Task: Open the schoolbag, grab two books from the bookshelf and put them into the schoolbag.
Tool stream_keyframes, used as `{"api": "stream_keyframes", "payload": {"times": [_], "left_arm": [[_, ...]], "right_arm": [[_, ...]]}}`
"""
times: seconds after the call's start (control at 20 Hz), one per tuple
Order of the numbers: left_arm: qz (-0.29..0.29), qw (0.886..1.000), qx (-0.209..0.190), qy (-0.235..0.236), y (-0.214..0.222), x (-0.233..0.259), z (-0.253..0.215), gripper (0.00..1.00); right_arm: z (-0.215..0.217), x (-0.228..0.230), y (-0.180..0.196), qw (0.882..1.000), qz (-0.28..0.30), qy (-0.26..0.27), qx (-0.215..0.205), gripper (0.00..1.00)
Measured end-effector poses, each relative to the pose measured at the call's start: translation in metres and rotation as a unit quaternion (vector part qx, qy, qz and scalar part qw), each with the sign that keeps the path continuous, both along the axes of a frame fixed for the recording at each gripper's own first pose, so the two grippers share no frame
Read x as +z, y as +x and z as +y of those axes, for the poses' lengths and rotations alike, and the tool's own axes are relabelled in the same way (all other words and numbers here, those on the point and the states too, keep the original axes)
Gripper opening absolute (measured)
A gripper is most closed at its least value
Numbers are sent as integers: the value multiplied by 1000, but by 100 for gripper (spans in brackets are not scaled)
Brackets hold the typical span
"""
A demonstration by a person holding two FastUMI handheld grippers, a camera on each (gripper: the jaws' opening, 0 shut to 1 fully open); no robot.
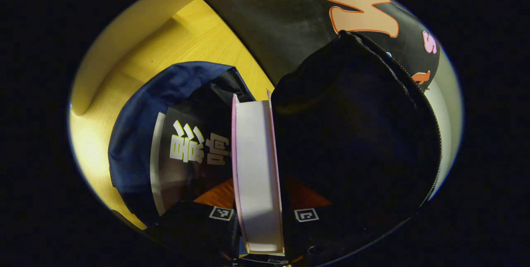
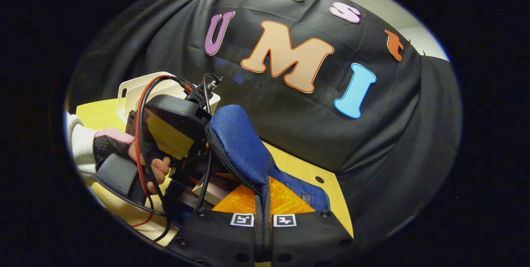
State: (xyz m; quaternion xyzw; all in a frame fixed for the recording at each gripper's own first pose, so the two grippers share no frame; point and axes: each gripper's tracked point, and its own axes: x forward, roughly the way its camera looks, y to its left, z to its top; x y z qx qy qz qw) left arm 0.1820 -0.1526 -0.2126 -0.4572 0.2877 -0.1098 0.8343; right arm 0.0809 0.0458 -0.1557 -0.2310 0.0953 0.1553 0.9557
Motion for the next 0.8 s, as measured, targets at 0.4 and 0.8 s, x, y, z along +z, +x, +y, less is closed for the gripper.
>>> {"api": "stream_keyframes", "payload": {"times": [0.4,0.8], "left_arm": [[40,984,8,173,-36,-16,37,100],[21,957,56,285,-117,32,98,96]], "right_arm": [[-1,-8,-12,996,51,69,13,9],[-7,15,-56,978,107,178,7,83]]}}
